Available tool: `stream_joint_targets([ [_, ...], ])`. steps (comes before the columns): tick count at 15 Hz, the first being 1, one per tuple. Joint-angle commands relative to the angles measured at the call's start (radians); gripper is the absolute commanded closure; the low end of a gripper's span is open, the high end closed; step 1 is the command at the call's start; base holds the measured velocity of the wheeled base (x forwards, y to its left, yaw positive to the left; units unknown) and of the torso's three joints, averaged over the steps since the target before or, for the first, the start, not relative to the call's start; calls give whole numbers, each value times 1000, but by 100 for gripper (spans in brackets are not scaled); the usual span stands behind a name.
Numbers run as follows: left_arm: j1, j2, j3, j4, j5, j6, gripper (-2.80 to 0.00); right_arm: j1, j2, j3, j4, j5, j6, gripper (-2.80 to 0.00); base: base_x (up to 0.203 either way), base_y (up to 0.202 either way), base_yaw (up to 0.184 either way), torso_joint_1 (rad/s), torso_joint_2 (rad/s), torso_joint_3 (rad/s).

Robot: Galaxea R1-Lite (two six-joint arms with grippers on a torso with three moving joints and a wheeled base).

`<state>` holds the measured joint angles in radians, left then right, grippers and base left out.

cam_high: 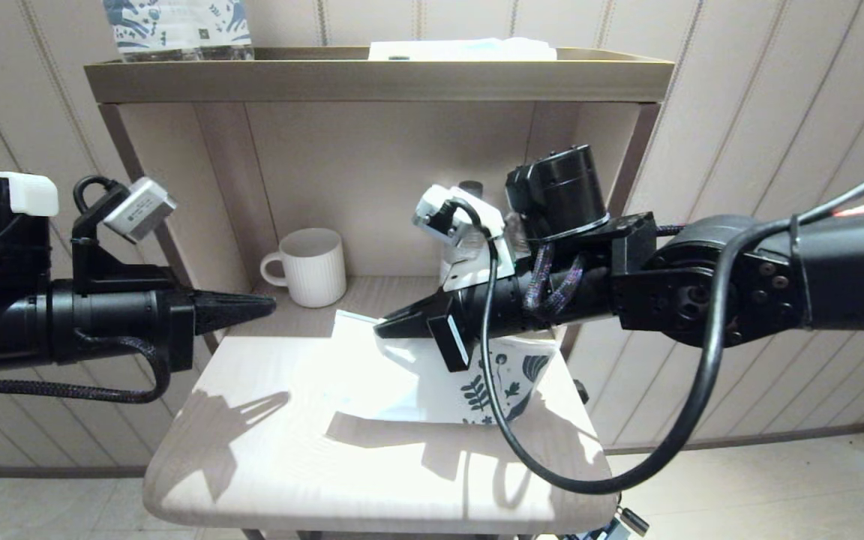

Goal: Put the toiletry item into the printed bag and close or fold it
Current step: Close the strorage bag and place it on the desk

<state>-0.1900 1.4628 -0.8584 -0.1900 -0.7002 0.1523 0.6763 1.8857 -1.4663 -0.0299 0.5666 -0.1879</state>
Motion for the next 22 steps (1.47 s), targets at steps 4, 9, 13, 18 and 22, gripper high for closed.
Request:
stream_joint_targets([
  [4,-39,23,-11,2,-139,4,-280,5,9,-25,24,-5,-2,0,0,0,0,0,0,0],
  [9,-39,53,-16,0,-225,-2,-280,6,9,-26,21,-5,-2,0,0,0,0,0,0,0],
  [13,-39,121,-49,-2,-337,3,-280,6,12,-23,22,-4,-4,0,0,0,0,0,0,0],
  [18,-86,256,-142,4,-430,4,-280,8,18,-25,16,1,-5,0,0,0,0,0,0,0],
  [22,-106,282,-133,0,-432,9,-280,8,13,-52,21,1,-4,0,0,0,0,0,0,0],
])
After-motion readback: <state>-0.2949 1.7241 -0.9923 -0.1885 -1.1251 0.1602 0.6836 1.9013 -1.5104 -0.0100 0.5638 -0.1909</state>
